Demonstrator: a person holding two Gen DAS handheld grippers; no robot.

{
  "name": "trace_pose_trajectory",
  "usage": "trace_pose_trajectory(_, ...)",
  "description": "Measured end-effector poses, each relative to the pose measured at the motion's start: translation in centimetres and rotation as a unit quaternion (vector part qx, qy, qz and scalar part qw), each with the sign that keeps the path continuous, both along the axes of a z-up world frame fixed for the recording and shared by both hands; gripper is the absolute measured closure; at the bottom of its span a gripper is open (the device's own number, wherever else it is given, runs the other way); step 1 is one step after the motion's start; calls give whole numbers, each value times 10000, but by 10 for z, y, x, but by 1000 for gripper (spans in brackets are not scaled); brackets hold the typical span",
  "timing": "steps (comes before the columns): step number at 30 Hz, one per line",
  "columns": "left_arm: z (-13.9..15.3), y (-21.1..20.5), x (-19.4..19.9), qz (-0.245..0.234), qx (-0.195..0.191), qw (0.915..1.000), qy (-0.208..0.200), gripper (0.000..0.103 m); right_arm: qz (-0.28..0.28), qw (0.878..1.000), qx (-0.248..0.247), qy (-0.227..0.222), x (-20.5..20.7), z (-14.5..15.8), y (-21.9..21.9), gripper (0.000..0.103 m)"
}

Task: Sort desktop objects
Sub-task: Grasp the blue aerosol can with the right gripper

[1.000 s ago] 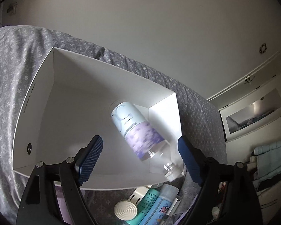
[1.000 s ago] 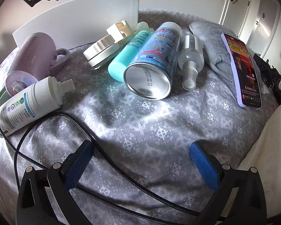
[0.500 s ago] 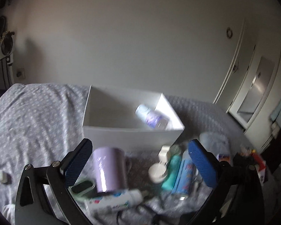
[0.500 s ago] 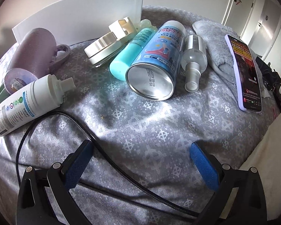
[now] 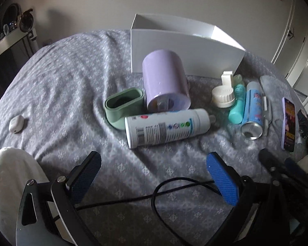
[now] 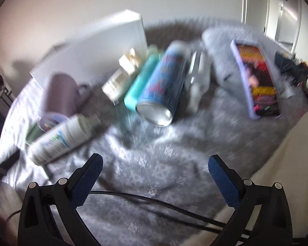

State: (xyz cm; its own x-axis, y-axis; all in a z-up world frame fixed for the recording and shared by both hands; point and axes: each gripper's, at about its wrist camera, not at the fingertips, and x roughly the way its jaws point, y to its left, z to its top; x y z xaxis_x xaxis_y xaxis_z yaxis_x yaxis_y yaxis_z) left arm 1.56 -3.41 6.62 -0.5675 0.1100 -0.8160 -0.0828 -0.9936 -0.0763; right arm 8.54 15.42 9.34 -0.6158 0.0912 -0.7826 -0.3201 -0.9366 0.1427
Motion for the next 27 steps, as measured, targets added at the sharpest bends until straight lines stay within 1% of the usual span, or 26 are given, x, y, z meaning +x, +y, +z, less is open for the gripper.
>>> trace_pose_trajectory(1,-4,1,0,-11,-53,10000,-77,0,186,9997,126,127,5,10,-2,0)
trace_pose_trajectory(3,-13,4,0,-10,-181,9995,-240,0,382,9977,414,369,15,22,-10,0)
trace_pose_trajectory(5,-23,6,0,-46,-185,9990,-401,0,395,9944,717,667,21,38,-11,0)
trace_pose_trajectory(7,-32,11,2,-130,-219,9983,-528,0,271,9935,786,771,12,47,-1,0)
trace_pose_trajectory(9,-39,15,5,-216,-228,9978,-586,0,98,9950,691,713,0,52,10,0)
trace_pose_trajectory(12,-49,20,6,-302,-62,9968,-737,0,-96,9975,591,384,-26,46,29,0)
trace_pose_trajectory(13,-51,21,5,-301,6,9967,-758,0,-137,9977,602,296,-34,43,35,1)
trace_pose_trajectory(14,-54,21,5,-283,72,9967,-764,0,-163,9976,620,254,-42,42,40,3)
trace_pose_trajectory(16,-59,20,4,-186,149,9967,-771,0,-116,9978,624,198,-56,36,48,4)
trace_pose_trajectory(18,-62,20,5,-127,178,9974,-692,0,-17,9980,611,173,-70,32,53,5)
trace_pose_trajectory(20,-63,21,6,-110,157,9979,-623,0,-17,9978,650,111,-82,26,59,10)
trace_pose_trajectory(21,-64,22,7,-105,144,9981,-589,0,-14,9978,646,115,-86,25,62,11)
trace_pose_trajectory(25,-65,23,9,-28,154,9987,-476,0,-64,9972,744,54,-102,17,72,11)
trace_pose_trajectory(27,-66,25,9,-18,81,9990,-445,0,-28,9966,822,-24,-111,15,72,11)
